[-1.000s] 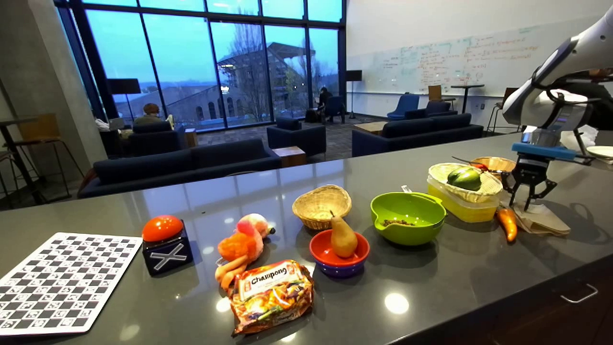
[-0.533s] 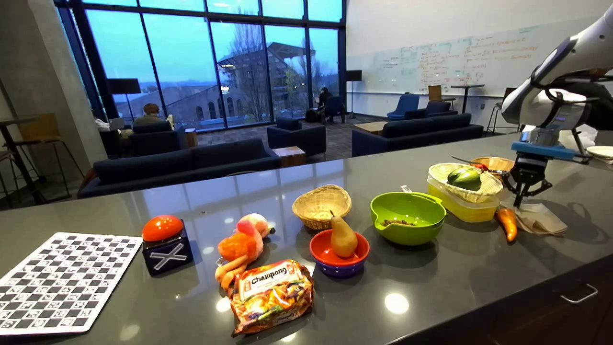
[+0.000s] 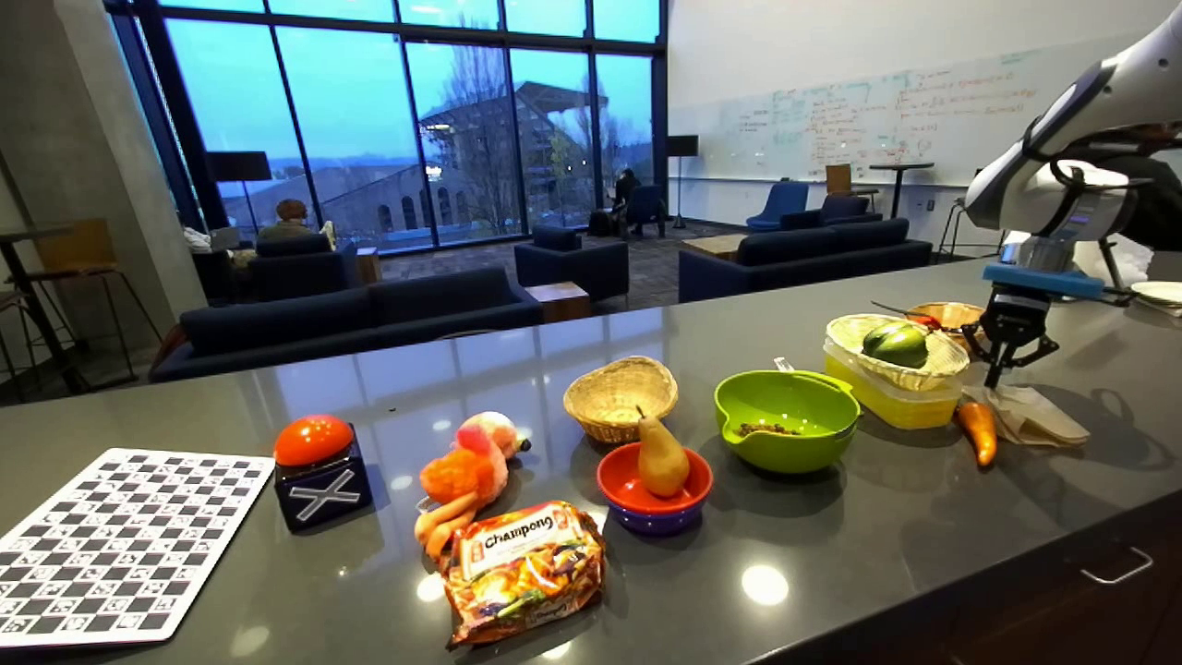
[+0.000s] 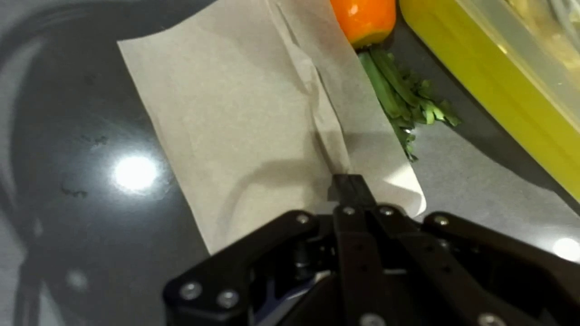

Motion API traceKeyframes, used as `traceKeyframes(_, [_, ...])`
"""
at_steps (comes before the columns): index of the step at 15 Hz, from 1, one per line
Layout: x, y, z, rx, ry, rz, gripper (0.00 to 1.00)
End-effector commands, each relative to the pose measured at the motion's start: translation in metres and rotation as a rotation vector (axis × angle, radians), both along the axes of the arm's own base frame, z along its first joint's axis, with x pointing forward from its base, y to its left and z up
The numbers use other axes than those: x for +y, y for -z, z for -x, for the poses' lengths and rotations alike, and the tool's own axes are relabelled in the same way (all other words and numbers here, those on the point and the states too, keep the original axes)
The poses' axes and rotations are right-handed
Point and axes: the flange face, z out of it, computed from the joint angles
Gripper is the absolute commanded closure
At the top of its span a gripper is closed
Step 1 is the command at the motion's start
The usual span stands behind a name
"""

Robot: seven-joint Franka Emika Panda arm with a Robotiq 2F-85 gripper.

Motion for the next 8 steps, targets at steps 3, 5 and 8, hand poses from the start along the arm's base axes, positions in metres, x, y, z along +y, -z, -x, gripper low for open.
traceKeyframes(3, [0.024,-0.05,0.012,-0.041,-0.06,0.007,1.0])
traceKeyframes(5, [0.035,-0.073,0.02,-0.064,-0.089,0.025,1.0])
traceKeyframes(8, [0.05,-0.104,0.031,-0.087,-0.125,0.073,1.0])
